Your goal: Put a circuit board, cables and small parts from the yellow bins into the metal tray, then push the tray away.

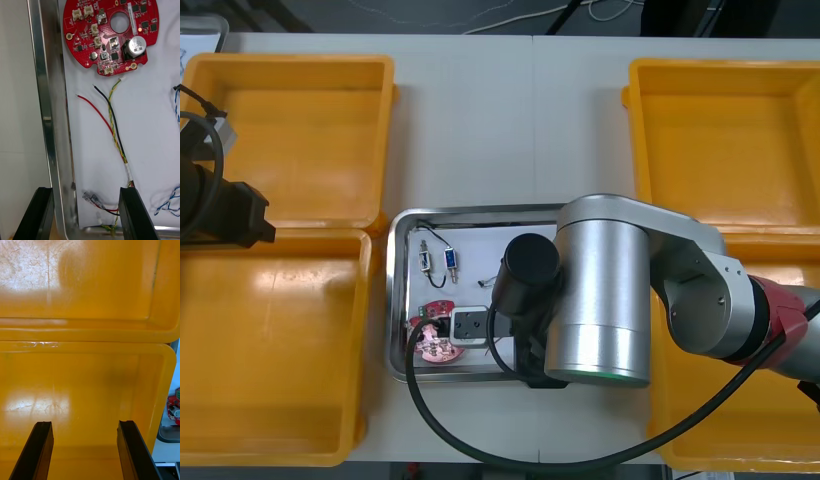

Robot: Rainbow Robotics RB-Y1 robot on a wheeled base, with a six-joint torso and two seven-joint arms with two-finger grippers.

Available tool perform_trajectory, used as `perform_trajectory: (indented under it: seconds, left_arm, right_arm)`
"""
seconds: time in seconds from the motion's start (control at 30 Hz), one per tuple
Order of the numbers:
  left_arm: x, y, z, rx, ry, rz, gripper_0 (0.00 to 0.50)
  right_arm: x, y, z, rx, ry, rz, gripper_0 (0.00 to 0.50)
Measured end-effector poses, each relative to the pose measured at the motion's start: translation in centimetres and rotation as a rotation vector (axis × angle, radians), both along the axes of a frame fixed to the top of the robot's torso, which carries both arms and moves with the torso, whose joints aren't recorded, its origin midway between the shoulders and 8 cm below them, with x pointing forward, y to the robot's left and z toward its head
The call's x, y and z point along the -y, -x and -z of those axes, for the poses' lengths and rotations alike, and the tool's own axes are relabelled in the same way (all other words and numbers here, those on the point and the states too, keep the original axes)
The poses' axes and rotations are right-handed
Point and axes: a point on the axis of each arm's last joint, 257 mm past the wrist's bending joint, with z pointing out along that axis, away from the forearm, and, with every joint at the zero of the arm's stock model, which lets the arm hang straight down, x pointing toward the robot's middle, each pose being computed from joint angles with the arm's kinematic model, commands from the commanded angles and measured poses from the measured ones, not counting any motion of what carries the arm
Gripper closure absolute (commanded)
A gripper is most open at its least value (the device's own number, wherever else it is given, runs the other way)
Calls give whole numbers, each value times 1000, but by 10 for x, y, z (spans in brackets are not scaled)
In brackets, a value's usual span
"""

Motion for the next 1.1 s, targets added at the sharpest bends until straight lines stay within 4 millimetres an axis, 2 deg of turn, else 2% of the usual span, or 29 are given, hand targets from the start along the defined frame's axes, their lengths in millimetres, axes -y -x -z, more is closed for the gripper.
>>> perform_trajectory:
  seconds: [0.2,0.37,0.83,1.1]
  left_arm:
    - [2,-2,-2,11,4,4,0]
    - [2,-2,-2,13,4,5,0]
    - [2,-2,-2,14,5,5,0]
    - [2,-2,-2,14,5,5,0]
  right_arm:
    - [-8,0,15,21,15,-41,0]
    - [-6,2,26,5,39,-40,0]
    - [-11,8,43,9,72,-63,0]
    - [-22,6,49,8,50,-61,0]
